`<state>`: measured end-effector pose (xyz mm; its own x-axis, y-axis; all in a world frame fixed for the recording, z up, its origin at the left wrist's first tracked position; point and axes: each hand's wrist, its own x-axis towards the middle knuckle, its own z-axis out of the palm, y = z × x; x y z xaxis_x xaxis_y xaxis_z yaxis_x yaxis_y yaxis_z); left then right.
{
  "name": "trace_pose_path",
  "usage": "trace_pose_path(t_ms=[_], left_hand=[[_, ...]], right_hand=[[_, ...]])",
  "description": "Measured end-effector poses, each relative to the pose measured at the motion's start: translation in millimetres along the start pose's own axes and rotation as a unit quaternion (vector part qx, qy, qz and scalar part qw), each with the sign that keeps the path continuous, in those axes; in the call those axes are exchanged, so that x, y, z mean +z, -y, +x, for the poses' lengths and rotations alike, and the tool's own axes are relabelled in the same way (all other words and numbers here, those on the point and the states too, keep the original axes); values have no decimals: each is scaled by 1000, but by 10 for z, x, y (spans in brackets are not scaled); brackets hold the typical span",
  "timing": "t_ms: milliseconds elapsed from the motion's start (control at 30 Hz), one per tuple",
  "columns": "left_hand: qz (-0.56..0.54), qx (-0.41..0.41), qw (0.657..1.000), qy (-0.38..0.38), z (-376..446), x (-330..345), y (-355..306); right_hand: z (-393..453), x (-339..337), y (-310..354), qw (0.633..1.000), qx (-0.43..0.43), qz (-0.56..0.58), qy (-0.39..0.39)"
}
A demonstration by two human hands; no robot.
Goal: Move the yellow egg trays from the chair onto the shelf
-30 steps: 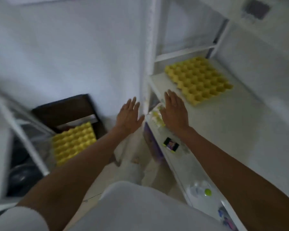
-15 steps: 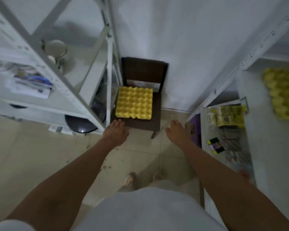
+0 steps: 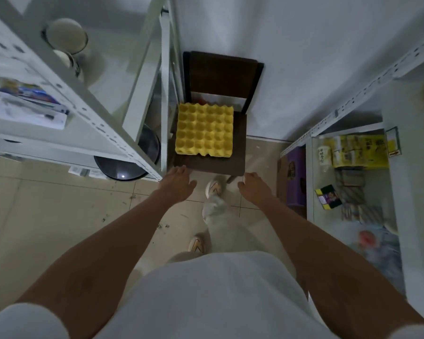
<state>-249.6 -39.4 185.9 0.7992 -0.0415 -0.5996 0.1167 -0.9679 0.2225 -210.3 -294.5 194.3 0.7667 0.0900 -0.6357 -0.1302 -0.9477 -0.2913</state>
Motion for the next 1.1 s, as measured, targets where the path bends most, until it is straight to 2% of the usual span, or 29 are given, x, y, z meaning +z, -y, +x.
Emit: trace_pose_path(t_ms=[167,367,433,633,800,1000,1100], left_hand=[[-15,-26,999,17,662,-228,-8],[-111,-88,989,46,1589,-539,-33],[-123,-102,986,43,1962,-532,47],[-179,-211,961,25,2929,-249,503],[-194,-279,940,2,3491,112,891],[-194,-320,925,-65,3942,409,977],[-173,-358,915,-63,4074,477,1003]], right_hand=[[709,-278,101,999,2,20,35],[1690,-545,167,995,37,63,64],[2054,-527,138,993,49,76,76],[3016,-296,19,987,111,72,93],[3726,12,-3,987,135,45,75],[4292,369,-28,987,154,48,-18],[4407,459,-30,983,174,38,-40]])
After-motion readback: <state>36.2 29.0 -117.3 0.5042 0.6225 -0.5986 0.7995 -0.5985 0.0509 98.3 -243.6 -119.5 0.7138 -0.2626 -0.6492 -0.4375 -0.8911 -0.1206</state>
